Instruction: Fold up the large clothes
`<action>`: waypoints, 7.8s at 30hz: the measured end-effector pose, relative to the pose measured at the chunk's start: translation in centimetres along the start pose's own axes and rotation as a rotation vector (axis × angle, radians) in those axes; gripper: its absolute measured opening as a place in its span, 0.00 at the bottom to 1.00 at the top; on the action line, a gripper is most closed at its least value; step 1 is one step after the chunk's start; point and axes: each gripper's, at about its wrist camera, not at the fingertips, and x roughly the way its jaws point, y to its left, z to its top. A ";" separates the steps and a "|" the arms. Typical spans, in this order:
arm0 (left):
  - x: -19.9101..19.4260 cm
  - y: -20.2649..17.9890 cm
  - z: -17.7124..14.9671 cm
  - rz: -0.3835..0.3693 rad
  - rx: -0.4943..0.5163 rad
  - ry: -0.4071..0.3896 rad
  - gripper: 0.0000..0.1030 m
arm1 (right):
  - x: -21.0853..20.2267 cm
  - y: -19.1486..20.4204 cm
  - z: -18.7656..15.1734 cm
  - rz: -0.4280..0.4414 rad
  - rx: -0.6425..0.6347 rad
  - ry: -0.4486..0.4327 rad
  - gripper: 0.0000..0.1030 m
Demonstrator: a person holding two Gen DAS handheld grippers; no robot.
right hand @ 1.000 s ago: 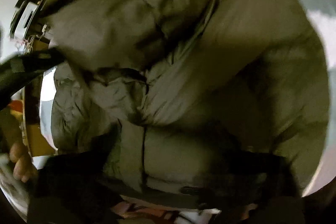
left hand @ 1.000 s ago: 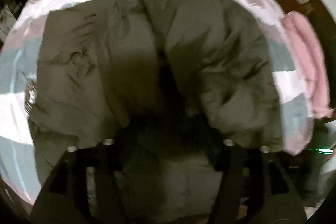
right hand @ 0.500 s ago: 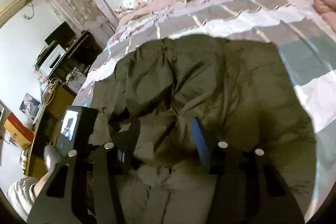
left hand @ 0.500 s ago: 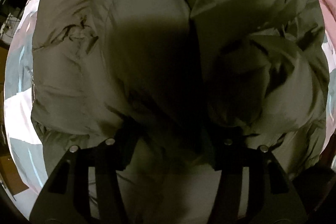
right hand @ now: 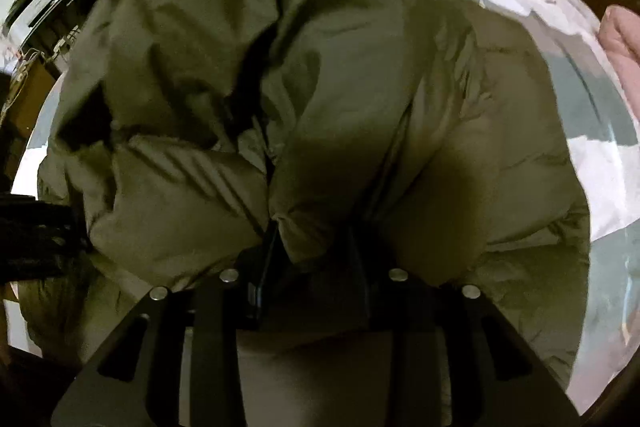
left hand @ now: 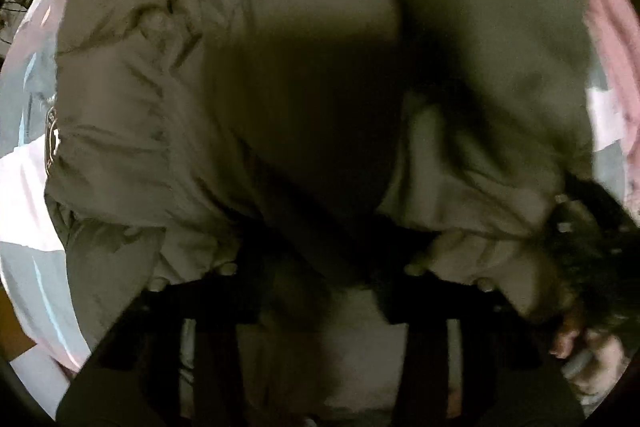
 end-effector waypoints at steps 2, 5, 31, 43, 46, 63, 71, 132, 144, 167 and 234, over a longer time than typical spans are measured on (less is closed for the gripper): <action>-2.0 0.5 -0.8 -0.017 0.004 -0.073 0.34 | -1.6 -0.5 0.1 0.049 0.051 -0.035 0.34; -3.8 1.4 0.0 -0.013 -0.027 -0.155 0.34 | -4.5 -0.6 0.5 0.088 0.079 -0.138 0.34; -10.8 -6.0 -3.1 0.147 0.062 -0.546 0.84 | -6.5 0.1 1.2 0.184 0.134 -0.200 0.45; -3.5 -11.4 -1.3 0.427 0.256 -0.403 0.84 | -6.3 -1.9 1.1 0.141 0.189 -0.177 0.46; -2.4 -10.7 -1.0 0.428 0.232 -0.355 0.84 | -6.4 -1.9 1.0 0.142 0.195 -0.179 0.51; -2.8 -6.9 -0.2 0.407 0.086 -0.309 0.86 | -2.5 -0.8 1.2 0.038 0.142 -0.108 0.52; -2.5 -4.2 0.2 0.289 -0.025 -0.213 0.91 | -2.1 -1.5 1.0 0.050 0.183 -0.074 0.63; -12.4 19.2 -4.0 -0.549 -0.709 -0.393 0.13 | -11.9 -16.2 7.2 0.702 0.812 -0.420 0.14; -7.2 19.0 5.6 -0.441 -0.830 -0.340 0.15 | 1.4 -16.4 17.2 0.344 0.847 -0.296 0.44; -10.2 21.0 4.5 -0.479 -0.869 -0.394 0.28 | -0.4 11.2 13.8 0.024 -0.227 -0.233 0.91; -2.3 12.7 13.4 0.165 -0.495 -0.271 0.68 | 10.7 4.9 25.3 -0.105 0.010 -0.114 0.96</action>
